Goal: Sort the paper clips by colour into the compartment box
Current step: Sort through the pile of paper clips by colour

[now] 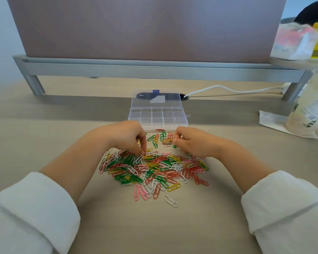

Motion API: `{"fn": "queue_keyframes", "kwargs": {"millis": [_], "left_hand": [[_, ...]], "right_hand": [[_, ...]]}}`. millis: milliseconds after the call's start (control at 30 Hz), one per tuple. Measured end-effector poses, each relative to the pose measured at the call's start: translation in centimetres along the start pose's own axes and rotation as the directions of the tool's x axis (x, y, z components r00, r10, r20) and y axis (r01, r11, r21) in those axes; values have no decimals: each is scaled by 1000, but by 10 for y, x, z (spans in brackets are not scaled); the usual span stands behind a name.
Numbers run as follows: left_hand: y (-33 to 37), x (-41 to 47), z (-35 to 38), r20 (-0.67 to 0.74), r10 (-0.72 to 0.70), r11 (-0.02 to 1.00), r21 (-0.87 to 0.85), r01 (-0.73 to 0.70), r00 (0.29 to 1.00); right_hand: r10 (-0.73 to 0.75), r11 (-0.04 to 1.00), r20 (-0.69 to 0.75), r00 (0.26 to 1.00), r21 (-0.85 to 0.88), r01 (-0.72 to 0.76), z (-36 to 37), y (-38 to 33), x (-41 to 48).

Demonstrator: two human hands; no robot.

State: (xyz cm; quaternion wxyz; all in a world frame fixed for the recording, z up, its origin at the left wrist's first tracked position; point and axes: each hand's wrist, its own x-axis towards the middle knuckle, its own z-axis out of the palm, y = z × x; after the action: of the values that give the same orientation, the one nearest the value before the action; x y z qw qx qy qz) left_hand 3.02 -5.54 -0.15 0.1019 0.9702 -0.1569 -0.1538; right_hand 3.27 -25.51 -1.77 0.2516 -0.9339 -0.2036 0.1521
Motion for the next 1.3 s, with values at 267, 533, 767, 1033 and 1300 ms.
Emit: {"fn": "queue_keyframes", "kwargs": {"millis": [267, 533, 767, 1033, 1300], "left_hand": [[-1, 2, 1, -66, -10, 1000, -22, 9, 998], [-3, 10, 8, -148, -17, 1000, -13, 15, 989], [-8, 11, 10, -137, -36, 999, -38, 31, 990], [-5, 7, 8, -60, -26, 997, -79, 22, 998], [5, 6, 8, -229, 37, 995, -86, -59, 973]], "right_hand": [[-38, 997, -43, 998, 62, 40, 1, 0, -1], [-75, 997, -69, 995, 12, 76, 8, 6, 6], [-79, 997, -102, 992, 19, 81, 5, 7, 5], [-81, 997, -184, 980, -16, 80, 7, 9, 10], [-67, 997, -226, 972, 27, 75, 8, 11, 13]]}}
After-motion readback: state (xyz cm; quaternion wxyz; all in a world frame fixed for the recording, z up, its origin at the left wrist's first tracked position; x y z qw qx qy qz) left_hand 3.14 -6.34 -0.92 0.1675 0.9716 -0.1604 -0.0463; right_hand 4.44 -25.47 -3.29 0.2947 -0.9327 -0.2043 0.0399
